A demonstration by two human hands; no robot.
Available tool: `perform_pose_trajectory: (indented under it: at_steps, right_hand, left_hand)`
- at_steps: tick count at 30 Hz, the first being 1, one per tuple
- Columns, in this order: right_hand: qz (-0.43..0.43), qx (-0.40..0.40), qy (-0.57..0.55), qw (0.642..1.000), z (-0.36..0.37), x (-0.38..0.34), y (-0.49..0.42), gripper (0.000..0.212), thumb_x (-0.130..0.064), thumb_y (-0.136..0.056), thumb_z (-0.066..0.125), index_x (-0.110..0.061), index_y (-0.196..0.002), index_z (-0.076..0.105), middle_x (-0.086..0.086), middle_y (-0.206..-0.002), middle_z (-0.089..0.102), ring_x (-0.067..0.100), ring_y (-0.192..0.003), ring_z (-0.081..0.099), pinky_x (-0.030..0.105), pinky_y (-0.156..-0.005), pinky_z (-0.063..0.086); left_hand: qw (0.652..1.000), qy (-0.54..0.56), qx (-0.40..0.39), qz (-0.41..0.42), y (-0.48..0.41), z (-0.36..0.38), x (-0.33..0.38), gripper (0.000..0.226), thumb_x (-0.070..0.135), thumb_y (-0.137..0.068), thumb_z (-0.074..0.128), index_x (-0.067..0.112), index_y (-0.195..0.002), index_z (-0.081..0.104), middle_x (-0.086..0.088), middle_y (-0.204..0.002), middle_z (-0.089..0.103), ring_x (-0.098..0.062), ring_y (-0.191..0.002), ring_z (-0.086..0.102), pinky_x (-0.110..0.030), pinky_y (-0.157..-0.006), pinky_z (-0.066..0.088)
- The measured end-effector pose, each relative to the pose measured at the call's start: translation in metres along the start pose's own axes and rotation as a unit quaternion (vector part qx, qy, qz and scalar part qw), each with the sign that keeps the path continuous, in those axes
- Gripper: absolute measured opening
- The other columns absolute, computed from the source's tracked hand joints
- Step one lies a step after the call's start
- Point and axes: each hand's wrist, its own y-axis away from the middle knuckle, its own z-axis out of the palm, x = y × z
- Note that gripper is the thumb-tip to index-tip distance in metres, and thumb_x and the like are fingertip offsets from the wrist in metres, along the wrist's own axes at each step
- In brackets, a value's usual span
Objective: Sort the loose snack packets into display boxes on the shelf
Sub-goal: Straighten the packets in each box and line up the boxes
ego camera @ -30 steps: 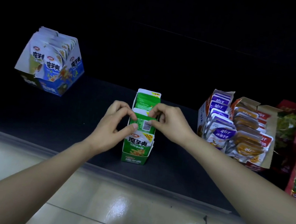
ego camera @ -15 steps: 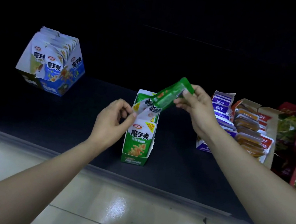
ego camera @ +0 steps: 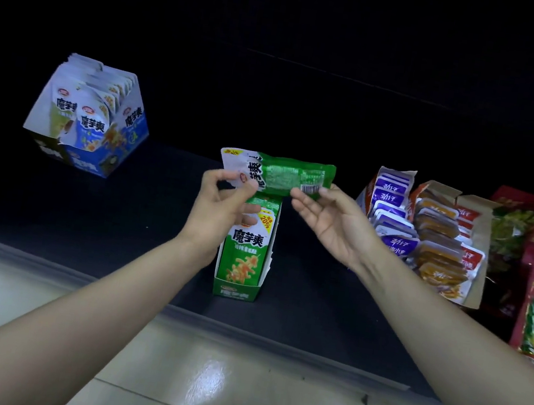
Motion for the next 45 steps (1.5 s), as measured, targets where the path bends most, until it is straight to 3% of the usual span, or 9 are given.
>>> perform_pose_trajectory:
  at_steps: [4, 10, 14, 17, 24, 29, 34, 40, 45]
  right_hand:
    - [0.023, -0.059, 0.053, 0.997, 0.003, 0.005, 0.002, 0.025, 0.013, -0.088, 0.035, -0.004, -0.084, 0.054, 0.018, -0.1, 0.071, 0.03, -0.098, 0.07, 0.034, -0.085, 0.057]
    - [0.095, -0.145, 0.23, 0.958, 0.01, 0.001, 0.002, 0.039, -0.005, -0.077, 0.046, -0.009, -0.115, 0.054, 0.006, -0.119, 0.063, 0.019, -0.108, 0.062, 0.037, -0.091, 0.053]
    - [0.041, -0.093, 0.472, 0.876, 0.024, 0.016, 0.001, 0.041, -0.04, -0.081, 0.072, -0.023, -0.113, 0.054, 0.0, -0.113, 0.057, 0.011, -0.096, 0.059, 0.034, -0.089, 0.05]
    - [-0.024, -0.06, 0.558, 0.827, 0.027, 0.024, -0.002, 0.048, -0.038, -0.079, 0.077, -0.022, -0.115, 0.05, 0.003, -0.119, 0.048, 0.008, -0.103, 0.049, 0.027, -0.088, 0.046]
    - [0.02, -0.089, 0.51, 0.855, 0.029, 0.021, 0.006, 0.058, -0.053, -0.078, 0.067, -0.027, -0.123, 0.043, 0.007, -0.123, 0.05, 0.02, -0.11, 0.06, 0.034, -0.093, 0.053]
    - [0.03, -0.039, 0.441, 0.896, 0.023, 0.016, 0.002, 0.023, -0.021, -0.099, 0.05, -0.018, -0.122, 0.053, 0.006, -0.119, 0.065, 0.016, -0.106, 0.062, 0.032, -0.097, 0.046]
    - [0.005, 0.021, 0.399, 0.917, 0.015, 0.006, 0.003, 0.023, -0.001, -0.096, 0.051, -0.003, -0.118, 0.058, 0.014, -0.11, 0.069, 0.019, -0.093, 0.067, 0.034, -0.09, 0.052]
    - [0.011, 0.013, 0.407, 0.913, 0.02, 0.017, 0.007, 0.043, 0.01, -0.088, 0.06, -0.012, -0.124, 0.05, 0.015, -0.105, 0.07, 0.018, -0.087, 0.07, 0.024, -0.07, 0.056]
    - [0.042, -0.031, 0.444, 0.895, 0.031, 0.015, 0.004, 0.025, 0.001, -0.095, 0.05, -0.011, -0.117, 0.054, 0.011, -0.098, 0.069, 0.02, -0.088, 0.067, 0.033, -0.079, 0.056]
  left_hand:
    - [0.983, 0.178, -0.012, -0.051, -0.001, 0.001, 0.011, 0.056, 0.033, -0.093, 0.062, 0.016, -0.132, 0.027, -0.02, -0.122, 0.056, -0.029, -0.1, 0.07, -0.045, -0.09, 0.057]
    - [0.987, 0.161, 0.013, -0.018, -0.005, -0.008, 0.005, 0.028, 0.019, -0.098, 0.054, 0.016, -0.117, 0.033, -0.022, -0.127, 0.055, -0.024, -0.096, 0.068, -0.038, -0.066, 0.058]
    - [0.989, 0.141, -0.048, -0.014, -0.003, -0.009, 0.005, 0.036, 0.022, -0.099, 0.053, 0.018, -0.126, 0.028, -0.014, -0.114, 0.062, -0.025, -0.093, 0.071, -0.035, -0.07, 0.059]
    - [0.988, 0.132, -0.081, -0.005, -0.001, -0.01, 0.005, 0.042, 0.02, -0.098, 0.053, 0.018, -0.134, 0.031, -0.009, -0.105, 0.067, -0.022, -0.085, 0.072, -0.033, -0.066, 0.058]
    - [0.985, 0.121, -0.123, 0.001, -0.001, -0.019, 0.002, 0.053, 0.018, -0.088, 0.063, 0.019, -0.138, 0.046, -0.016, -0.11, 0.07, -0.031, -0.098, 0.07, -0.037, -0.078, 0.057]
    - [0.996, 0.08, -0.045, 0.003, -0.005, -0.025, -0.002, 0.027, 0.007, -0.098, 0.052, 0.011, -0.123, 0.059, -0.007, -0.103, 0.073, -0.019, -0.085, 0.07, -0.035, -0.074, 0.055]
    - [0.999, 0.051, 0.001, 0.012, -0.011, -0.04, -0.002, 0.018, 0.006, -0.097, 0.055, 0.013, -0.109, 0.066, -0.001, -0.093, 0.075, -0.016, -0.082, 0.071, -0.03, -0.073, 0.059]
    - [0.999, 0.01, -0.025, -0.018, -0.01, -0.044, -0.005, 0.014, 0.007, -0.094, 0.06, 0.009, -0.106, 0.066, -0.009, -0.103, 0.071, -0.017, -0.085, 0.07, -0.028, -0.071, 0.059]
    - [0.996, -0.08, -0.027, 0.038, -0.009, -0.043, -0.006, 0.01, 0.003, -0.089, 0.066, 0.011, -0.095, 0.068, -0.007, -0.084, 0.07, -0.006, -0.069, 0.067, -0.019, -0.064, 0.053]
